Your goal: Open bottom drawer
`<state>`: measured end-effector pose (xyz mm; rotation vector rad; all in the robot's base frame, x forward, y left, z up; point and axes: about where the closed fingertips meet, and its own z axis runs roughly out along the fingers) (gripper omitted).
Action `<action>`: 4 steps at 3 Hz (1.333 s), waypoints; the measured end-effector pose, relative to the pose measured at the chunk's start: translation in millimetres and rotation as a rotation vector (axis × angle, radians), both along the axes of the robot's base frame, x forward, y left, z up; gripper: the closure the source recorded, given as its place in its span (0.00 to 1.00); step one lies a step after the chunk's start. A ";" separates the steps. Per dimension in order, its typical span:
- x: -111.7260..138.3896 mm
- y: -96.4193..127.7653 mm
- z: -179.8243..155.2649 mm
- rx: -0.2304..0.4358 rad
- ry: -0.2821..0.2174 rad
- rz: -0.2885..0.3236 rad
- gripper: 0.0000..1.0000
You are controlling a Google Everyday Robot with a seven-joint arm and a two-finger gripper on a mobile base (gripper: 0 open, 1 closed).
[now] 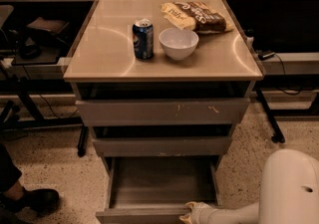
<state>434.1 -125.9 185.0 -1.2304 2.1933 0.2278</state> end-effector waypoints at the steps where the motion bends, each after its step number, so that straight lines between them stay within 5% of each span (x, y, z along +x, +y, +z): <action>1: 0.0 0.0 0.0 0.000 0.000 0.000 0.35; 2: 0.0 0.0 0.0 0.000 0.000 0.000 0.12; 3: 0.0 0.1 0.0 0.000 0.000 0.000 0.00; 4: 0.0 0.1 0.0 0.000 0.000 0.000 0.00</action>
Offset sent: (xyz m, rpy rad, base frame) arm 0.0000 0.0000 0.0000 0.0000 0.0000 0.0000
